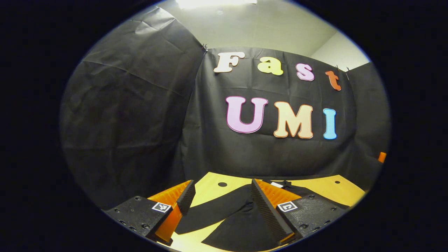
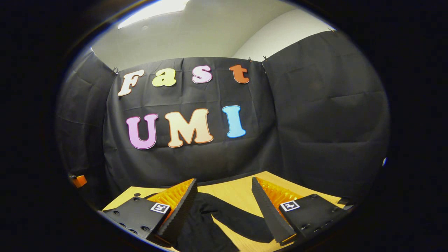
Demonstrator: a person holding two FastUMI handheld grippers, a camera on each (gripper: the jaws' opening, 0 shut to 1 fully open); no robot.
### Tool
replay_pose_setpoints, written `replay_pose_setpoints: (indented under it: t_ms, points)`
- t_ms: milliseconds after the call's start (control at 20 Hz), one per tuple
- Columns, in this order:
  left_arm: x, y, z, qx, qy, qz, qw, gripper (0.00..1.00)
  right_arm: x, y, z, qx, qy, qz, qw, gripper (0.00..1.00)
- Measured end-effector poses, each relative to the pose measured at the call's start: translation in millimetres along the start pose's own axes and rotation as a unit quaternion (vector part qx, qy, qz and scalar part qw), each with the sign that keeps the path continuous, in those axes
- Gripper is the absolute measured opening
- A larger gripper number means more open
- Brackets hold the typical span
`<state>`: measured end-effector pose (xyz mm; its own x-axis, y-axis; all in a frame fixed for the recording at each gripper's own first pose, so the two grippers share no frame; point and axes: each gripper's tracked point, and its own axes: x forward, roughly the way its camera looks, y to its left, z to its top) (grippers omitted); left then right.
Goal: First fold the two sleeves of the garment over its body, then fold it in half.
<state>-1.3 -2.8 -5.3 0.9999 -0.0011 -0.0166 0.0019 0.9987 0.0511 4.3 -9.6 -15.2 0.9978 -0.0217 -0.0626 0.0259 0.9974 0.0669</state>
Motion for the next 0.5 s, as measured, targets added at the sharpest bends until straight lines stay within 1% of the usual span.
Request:
replay_pose_setpoints:
  t_ms: [100,150,200,250,300,350,450,500]
  points:
    - [1.1,-0.2,-0.7,0.003,0.001,-0.003,1.000,0.94,0.2,-0.6,0.3,0.003,-0.001,-0.003,1.000,0.97]
    - [1.4,0.3,-0.4,0.004,0.002,-0.002,1.000,0.94,-0.1,-0.7,1.0,0.001,-0.002,-0.004,1.000,0.94]
    - [1.8,1.9,-0.4,0.004,0.001,0.000,1.000,0.94,-0.8,-1.6,1.1,-0.001,-0.004,-0.007,1.000,0.97]
    - [2.1,3.1,-0.8,0.003,0.001,0.002,1.000,0.94,-1.8,-2.0,0.9,-0.003,-0.005,-0.008,1.000,0.97]
    - [2.8,3.2,-1.1,0.003,0.002,0.002,1.000,0.94,-1.9,-1.1,-0.7,-0.003,-0.004,-0.008,1.000,0.94]
    - [2.5,3.2,-2.1,0.002,0.004,0.001,1.000,0.94,-1.6,-0.9,-2.4,-0.002,0.000,-0.007,1.000,0.97]
    - [2.7,3.6,-4.1,0.004,0.007,0.000,1.000,0.94,-2.2,-1.5,-5.4,0.001,0.005,-0.007,1.000,0.97]
    - [2.8,4.8,-3.8,0.005,0.007,0.000,1.000,0.94,-1.5,-1.9,-5.4,0.001,0.005,-0.007,1.000,0.94]
